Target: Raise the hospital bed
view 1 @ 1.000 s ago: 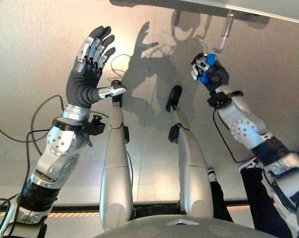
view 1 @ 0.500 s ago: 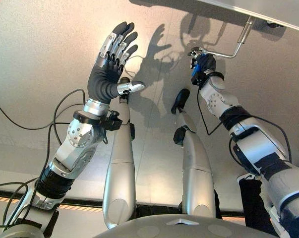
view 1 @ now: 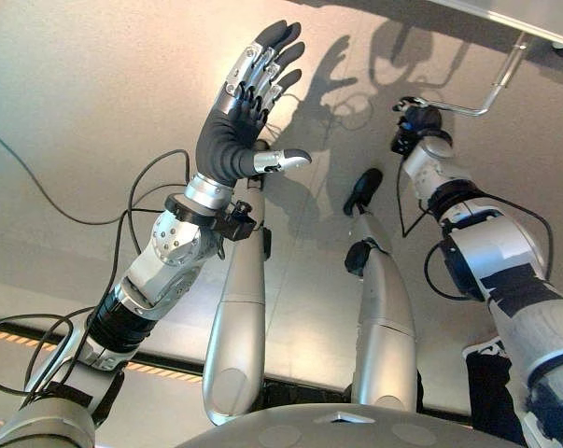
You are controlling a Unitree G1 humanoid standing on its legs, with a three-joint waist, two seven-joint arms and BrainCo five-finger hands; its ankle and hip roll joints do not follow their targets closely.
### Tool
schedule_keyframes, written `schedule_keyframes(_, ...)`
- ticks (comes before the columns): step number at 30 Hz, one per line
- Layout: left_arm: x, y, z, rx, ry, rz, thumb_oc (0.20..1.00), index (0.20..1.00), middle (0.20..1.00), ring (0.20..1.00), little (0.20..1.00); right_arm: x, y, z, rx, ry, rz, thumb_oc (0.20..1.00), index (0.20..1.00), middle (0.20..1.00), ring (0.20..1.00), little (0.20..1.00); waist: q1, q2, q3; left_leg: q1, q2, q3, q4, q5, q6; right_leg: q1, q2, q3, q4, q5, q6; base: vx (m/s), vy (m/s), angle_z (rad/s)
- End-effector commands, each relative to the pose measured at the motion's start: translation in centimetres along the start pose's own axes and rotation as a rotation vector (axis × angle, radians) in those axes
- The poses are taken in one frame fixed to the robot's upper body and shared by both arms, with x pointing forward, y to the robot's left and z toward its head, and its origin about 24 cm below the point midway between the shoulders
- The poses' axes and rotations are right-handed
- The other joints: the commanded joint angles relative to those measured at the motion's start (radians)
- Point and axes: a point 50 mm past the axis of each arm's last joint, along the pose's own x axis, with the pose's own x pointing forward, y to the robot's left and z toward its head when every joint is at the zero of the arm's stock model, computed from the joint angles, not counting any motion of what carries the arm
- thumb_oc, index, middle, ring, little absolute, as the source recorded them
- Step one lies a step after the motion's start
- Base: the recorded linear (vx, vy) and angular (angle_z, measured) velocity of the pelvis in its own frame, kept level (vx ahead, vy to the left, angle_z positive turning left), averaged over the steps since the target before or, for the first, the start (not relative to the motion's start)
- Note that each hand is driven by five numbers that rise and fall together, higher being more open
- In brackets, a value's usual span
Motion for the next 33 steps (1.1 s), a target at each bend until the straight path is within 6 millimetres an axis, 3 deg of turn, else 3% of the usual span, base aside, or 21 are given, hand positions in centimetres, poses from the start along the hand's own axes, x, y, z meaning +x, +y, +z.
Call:
schedule_keyframes(1,-0.1,-1.8,2.2,-0.091,-0.138,-0.067,1.0,1.0,1.0,1.0,1.0,0.1,-3.9,-1.6,-0.05,0.053,-0.114,0.2,0.2,0.2,0.2,0.2,-0.026,0.082,-0.016,0.0,-0.047,0.036,0.082,-0.098,0.048,0.057,-0.007,0.022,-0.035,-0.005,0.087,0.0,0.0,0.0)
schedule_keyframes(2,0.0,-1.8,2.2,-0.092,-0.138,-0.068,1.0,1.0,1.0,1.0,1.0,0.1,-3.9,-1.6,-0.05,0.053,-0.115,0.2,0.2,0.2,0.2,0.2,-0.025,0.083,-0.016,0.0,-0.047,0.036,0.082,-0.098,0.048,0.056,-0.007,0.023,-0.034,-0.006,0.088,0.0,0.0,0.0)
schedule_keyframes(4,-0.1,-1.8,2.2,-0.085,-0.13,-0.08,1.0,1.0,1.0,1.0,1.0,-0.1,-8.4,-1.6,-0.009,0.058,-0.241,0.2,0.2,0.2,0.2,0.2,-0.043,0.099,-0.016,-0.01,-0.047,0.046,0.096,-0.103,0.047,0.034,-0.005,0.04,-0.02,-0.009,0.086,0.0,0.0,0.0)
schedule_keyframes(7,-0.1,-1.8,2.2,-0.081,-0.13,-0.081,1.0,1.0,1.0,1.0,1.0,-0.2,-9.9,-1.4,0.015,0.052,-0.287,0.2,0.2,0.2,0.2,0.2,-0.046,0.1,-0.016,-0.012,-0.046,0.051,0.097,-0.105,0.046,0.027,-0.003,0.046,-0.016,-0.01,0.086,0.0,0.003,-0.01)
schedule_keyframes(8,-0.2,-1.7,2.1,-0.081,-0.127,-0.081,1.0,1.0,1.0,1.0,1.0,-0.5,-11.8,-1.3,0.021,0.048,-0.333,0.2,0.2,0.2,0.2,0.2,-0.057,0.101,-0.016,-0.016,-0.041,0.056,0.102,-0.106,0.045,0.017,-0.001,0.056,-0.012,-0.01,0.086,0.0,-0.005,-0.05)
schedule_keyframes(14,-0.4,-1.5,2.0,-0.06,-0.11,-0.088,1.0,1.0,1.0,1.0,1.0,-2.0,-17.8,-1.6,0.009,0.063,-0.497,0.2,0.2,0.2,0.2,0.2,-0.087,0.101,-0.016,-0.02,-0.033,0.072,0.111,-0.11,0.044,-0.005,0.006,0.073,0.0,-0.011,0.086,0.0,-0.027,-0.06)
schedule_keyframes(23,-0.9,-0.8,2.3,-0.019,-0.105,-0.072,1.0,1.0,1.0,1.0,1.0,-4.2,-23.4,-1.2,-0.006,0.051,-0.656,0.2,0.2,0.2,0.2,0.2,-0.124,0.084,-0.016,-0.001,-0.012,0.087,0.108,-0.11,0.039,-0.022,0.025,0.09,0.018,-0.015,0.087,0.0,-0.026,-0.04)
schedule_keyframes(30,-1.3,-0.2,2.6,0.02,-0.104,-0.043,1.0,1.0,1.0,1.0,1.0,-4.0,-23.2,1.3,-0.008,-0.11,-0.599,0.2,0.2,0.2,0.2,0.2,-0.17,0.036,-0.016,0.02,0.002,0.098,0.091,-0.106,0.033,-0.025,0.037,0.103,0.023,-0.017,0.087,0.0,-0.004,-0.02)
schedule_keyframes(33,-1.8,0.4,3.2,0.055,-0.125,0.008,1.0,1.0,1.0,1.0,1.0,-3.9,-18.9,2.9,0.099,-0.351,-0.381,0.2,0.2,0.2,0.2,0.2,-0.213,-0.006,-0.016,0.028,0.011,0.108,0.085,-0.105,0.029,-0.027,0.042,0.111,0.023,-0.014,0.088,0.01,-0.024,-0.12)
